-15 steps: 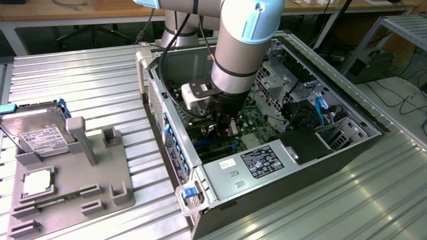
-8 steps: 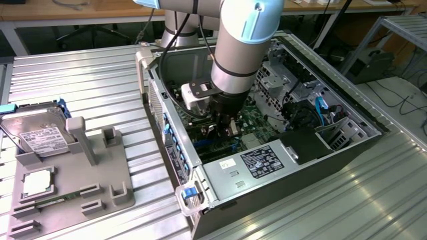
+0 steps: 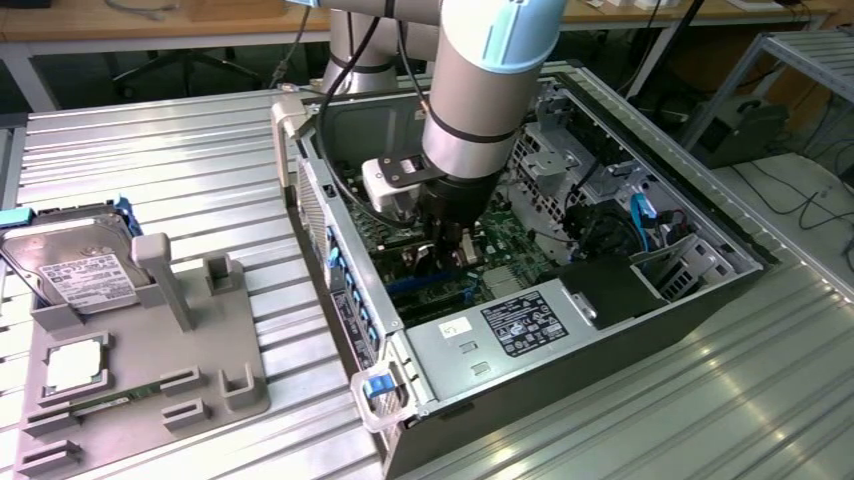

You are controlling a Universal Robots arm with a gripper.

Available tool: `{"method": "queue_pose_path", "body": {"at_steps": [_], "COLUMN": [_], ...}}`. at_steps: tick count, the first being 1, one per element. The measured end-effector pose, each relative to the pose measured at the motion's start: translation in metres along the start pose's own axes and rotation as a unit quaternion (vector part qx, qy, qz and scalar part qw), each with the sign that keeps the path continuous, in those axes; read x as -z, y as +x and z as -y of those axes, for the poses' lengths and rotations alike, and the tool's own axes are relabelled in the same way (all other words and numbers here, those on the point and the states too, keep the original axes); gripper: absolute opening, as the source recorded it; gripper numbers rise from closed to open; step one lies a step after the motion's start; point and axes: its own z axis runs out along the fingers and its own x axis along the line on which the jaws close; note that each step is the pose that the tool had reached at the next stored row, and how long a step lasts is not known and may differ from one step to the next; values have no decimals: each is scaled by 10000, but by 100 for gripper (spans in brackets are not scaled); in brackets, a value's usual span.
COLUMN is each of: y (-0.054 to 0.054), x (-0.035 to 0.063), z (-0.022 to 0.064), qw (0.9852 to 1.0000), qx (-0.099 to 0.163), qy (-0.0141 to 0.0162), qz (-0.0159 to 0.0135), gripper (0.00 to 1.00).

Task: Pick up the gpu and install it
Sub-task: 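Insert the gpu into the slot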

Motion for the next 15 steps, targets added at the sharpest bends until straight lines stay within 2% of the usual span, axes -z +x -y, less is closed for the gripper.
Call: {"method": "queue_pose_path", "body": {"at_steps": [2, 5, 15], "y": [-12, -30, -30], "x": [0, -2, -25], "z": [0, -4, -15], "qw": [10000, 10000, 10000], "qx": [3, 8, 12], "qy": [43, 86, 87], "qz": [-3, -8, -9], "gripper": [28, 28, 28]}}
